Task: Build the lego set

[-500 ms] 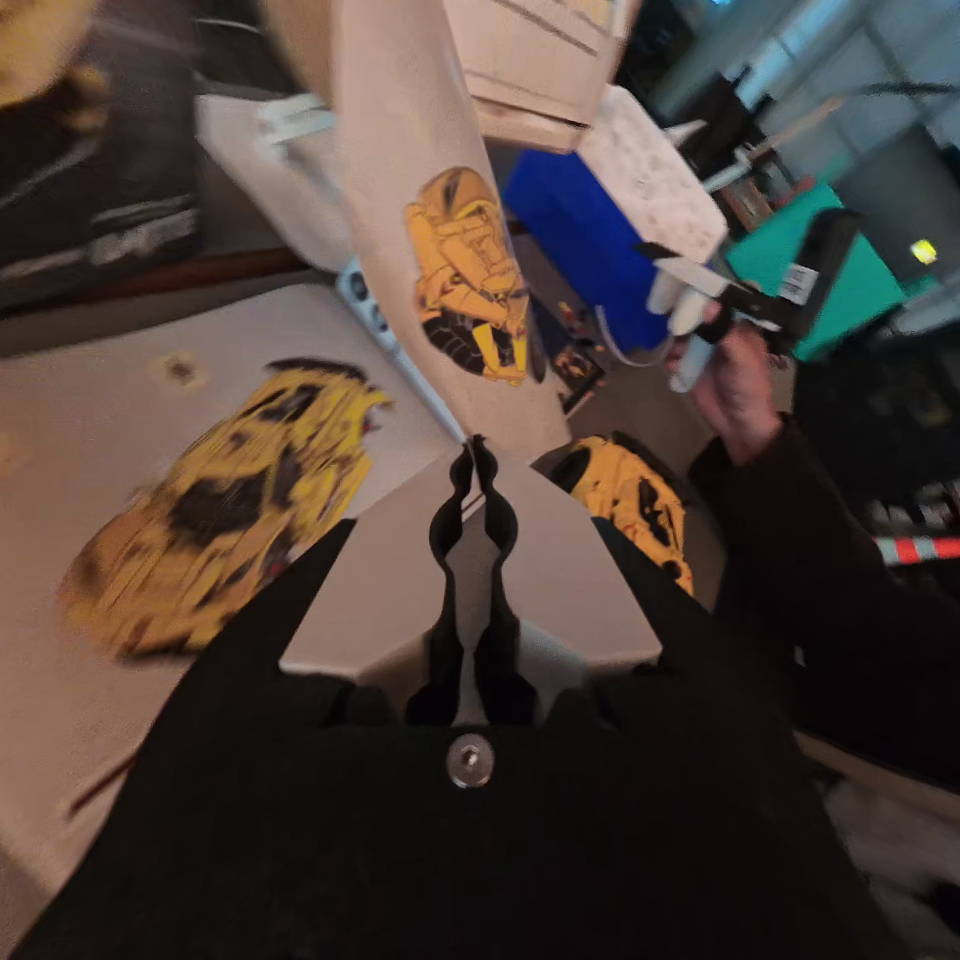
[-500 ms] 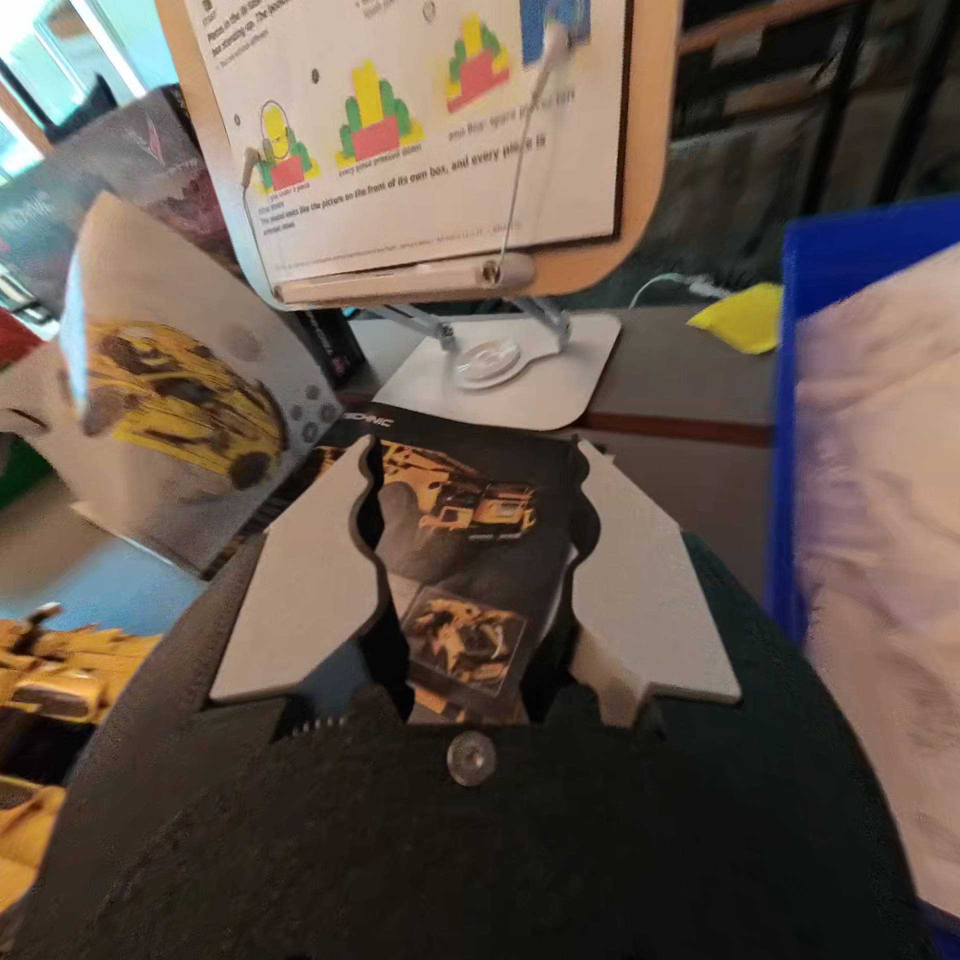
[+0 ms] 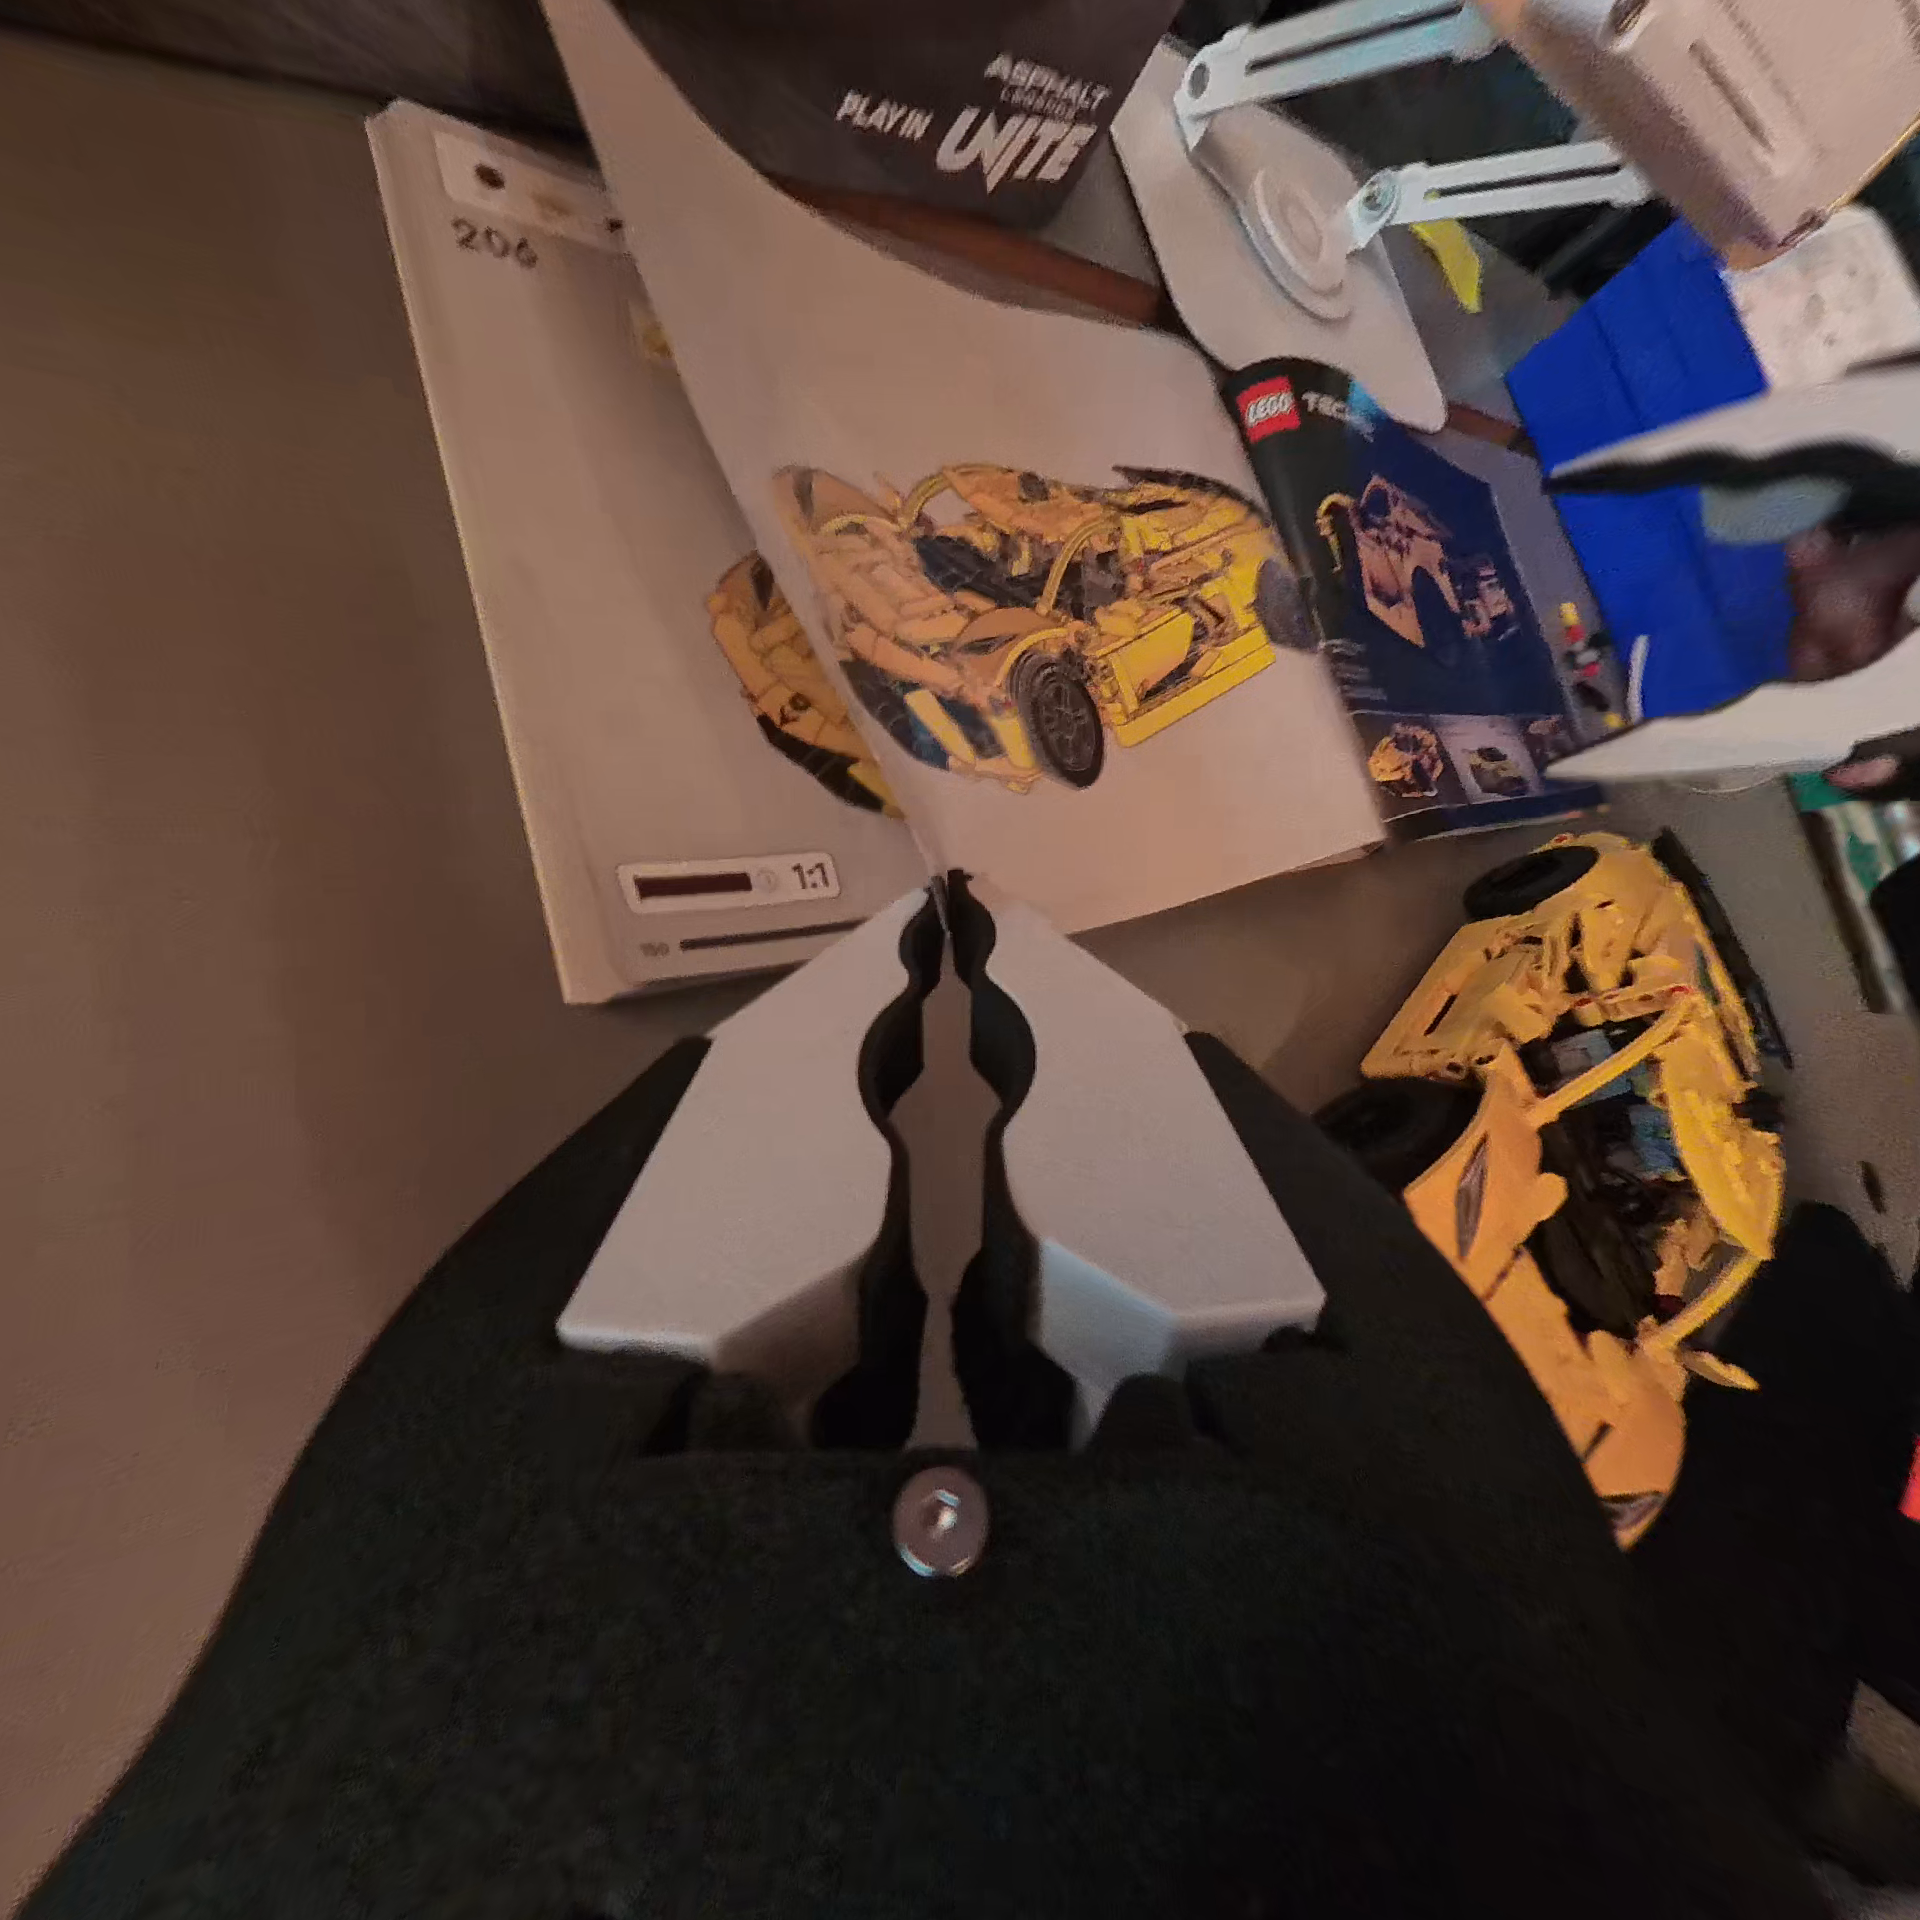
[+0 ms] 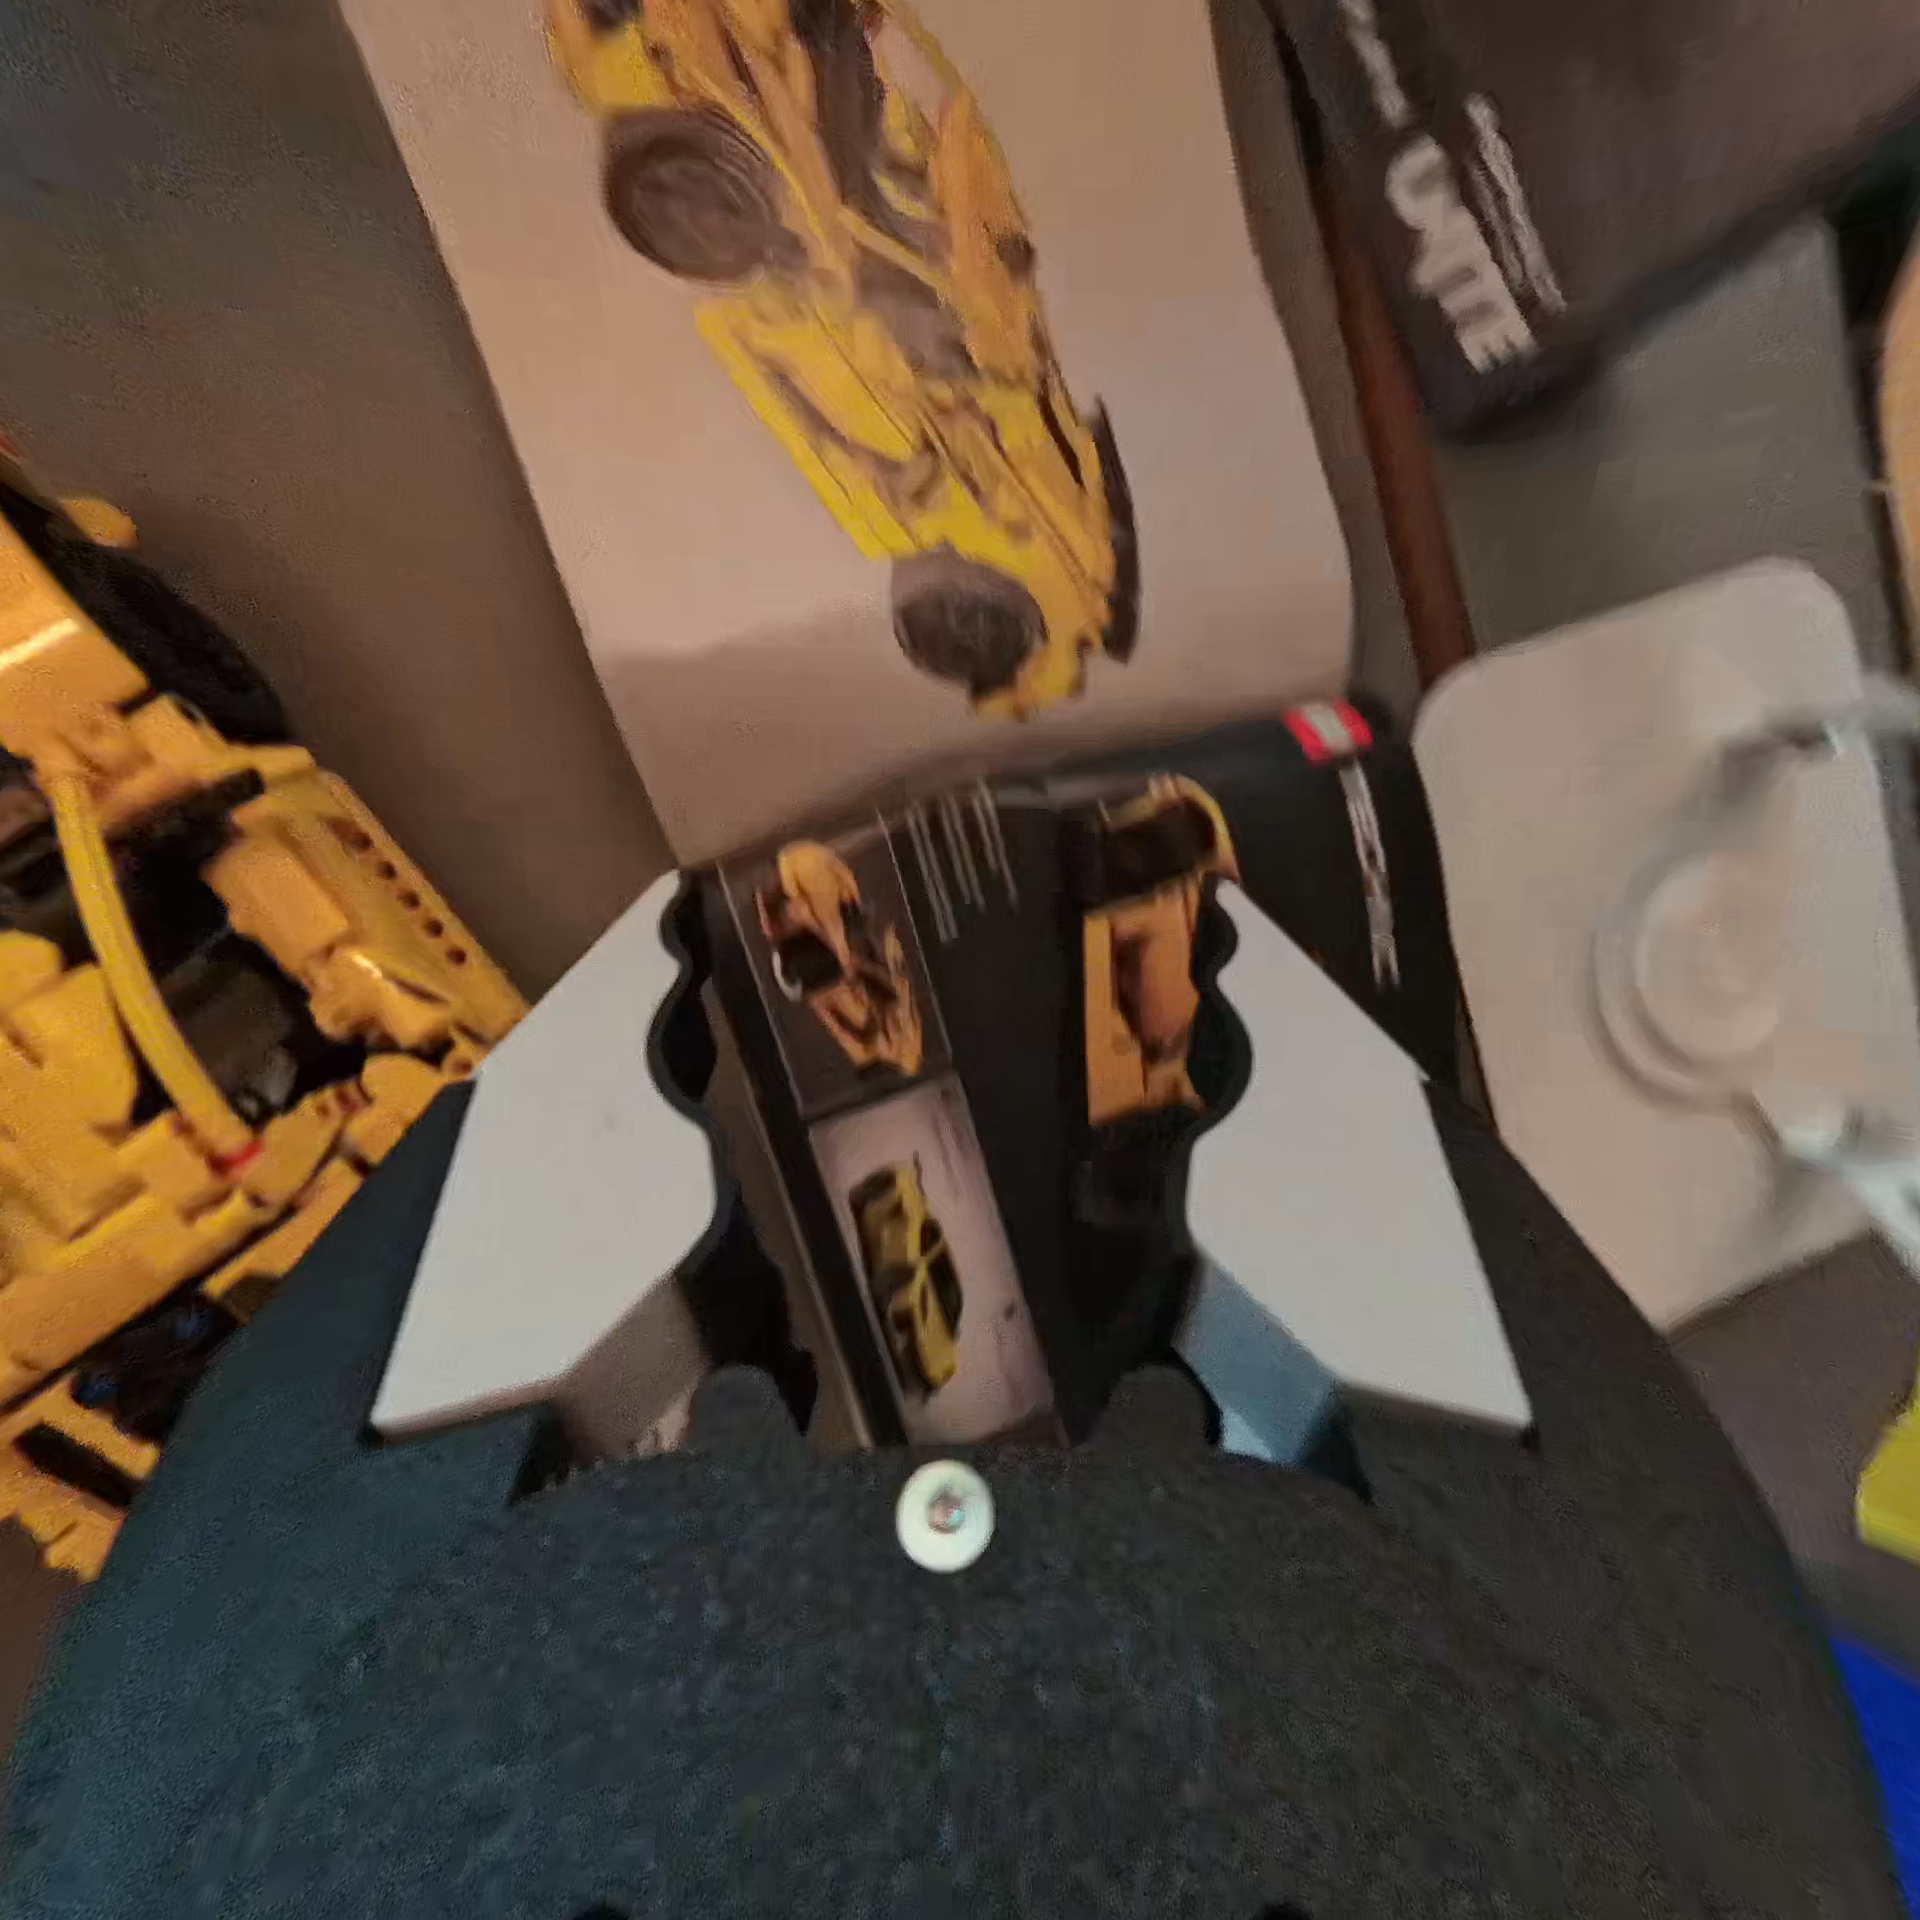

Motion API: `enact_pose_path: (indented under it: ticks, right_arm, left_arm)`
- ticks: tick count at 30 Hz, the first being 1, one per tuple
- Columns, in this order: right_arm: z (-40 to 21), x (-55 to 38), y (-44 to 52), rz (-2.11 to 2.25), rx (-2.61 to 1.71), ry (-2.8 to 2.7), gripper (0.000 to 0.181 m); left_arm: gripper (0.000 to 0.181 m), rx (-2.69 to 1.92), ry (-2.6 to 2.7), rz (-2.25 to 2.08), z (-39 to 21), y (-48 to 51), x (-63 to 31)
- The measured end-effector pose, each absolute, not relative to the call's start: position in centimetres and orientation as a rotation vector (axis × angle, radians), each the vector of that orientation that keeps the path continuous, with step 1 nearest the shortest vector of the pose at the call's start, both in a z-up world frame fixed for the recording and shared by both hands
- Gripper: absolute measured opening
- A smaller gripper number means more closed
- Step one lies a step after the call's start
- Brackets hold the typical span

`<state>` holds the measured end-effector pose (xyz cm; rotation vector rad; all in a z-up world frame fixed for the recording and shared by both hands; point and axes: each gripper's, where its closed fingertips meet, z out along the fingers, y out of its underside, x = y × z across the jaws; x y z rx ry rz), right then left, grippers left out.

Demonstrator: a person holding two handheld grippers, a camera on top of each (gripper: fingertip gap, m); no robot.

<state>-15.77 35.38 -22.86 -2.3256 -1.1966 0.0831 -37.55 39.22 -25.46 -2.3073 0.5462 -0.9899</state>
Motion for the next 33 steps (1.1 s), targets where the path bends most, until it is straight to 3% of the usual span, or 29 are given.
enact_pose_path:
  ticks: [6, 14, 17, 20, 23, 28, 33]
  right_arm:
    - [-29.1, -17.2, 38.8, 0.182, -2.489, -1.424, 0.109]
    - [-29.8, -17.7, 39.2, 0.183, -2.493, -1.546, 0.108]
    - [-29.9, -17.7, 39.3, 0.128, -2.539, -1.585, 0.107]
    - [-29.9, -17.7, 39.2, 0.136, -2.54, -1.564, 0.108]
    - [-29.9, -17.8, 39.2, 0.183, -2.504, -1.497, 0.108]
    - [-29.9, -17.9, 39.2, 0.25, -2.429, -1.425, 0.109]
    - [-29.8, -17.8, 39.3, 0.28, -2.381, -1.432, 0.108]
  left_arm:
    - [0.001, -2.325, 0.52, -0.881, -26.8, 39.9, -39.1]
    - [0.014, -2.121, 0.349, -0.592, -22.0, 44.2, -44.8]
    - [0.01, -1.924, 0.595, -0.861, -18.5, 42.2, -36.9]
    - [0.003, -2.079, 0.994, -1.186, -21.3, 37.6, -27.3]
    - [0.0, -2.139, 1.21, -1.042, -25.6, 38.3, -22.0]
    - [0.0, -2.209, 1.333, -0.931, -28.6, 39.1, -17.8]
    - [0.0, -2.268, 1.232, -0.964, -28.8, 39.7, -20.9]
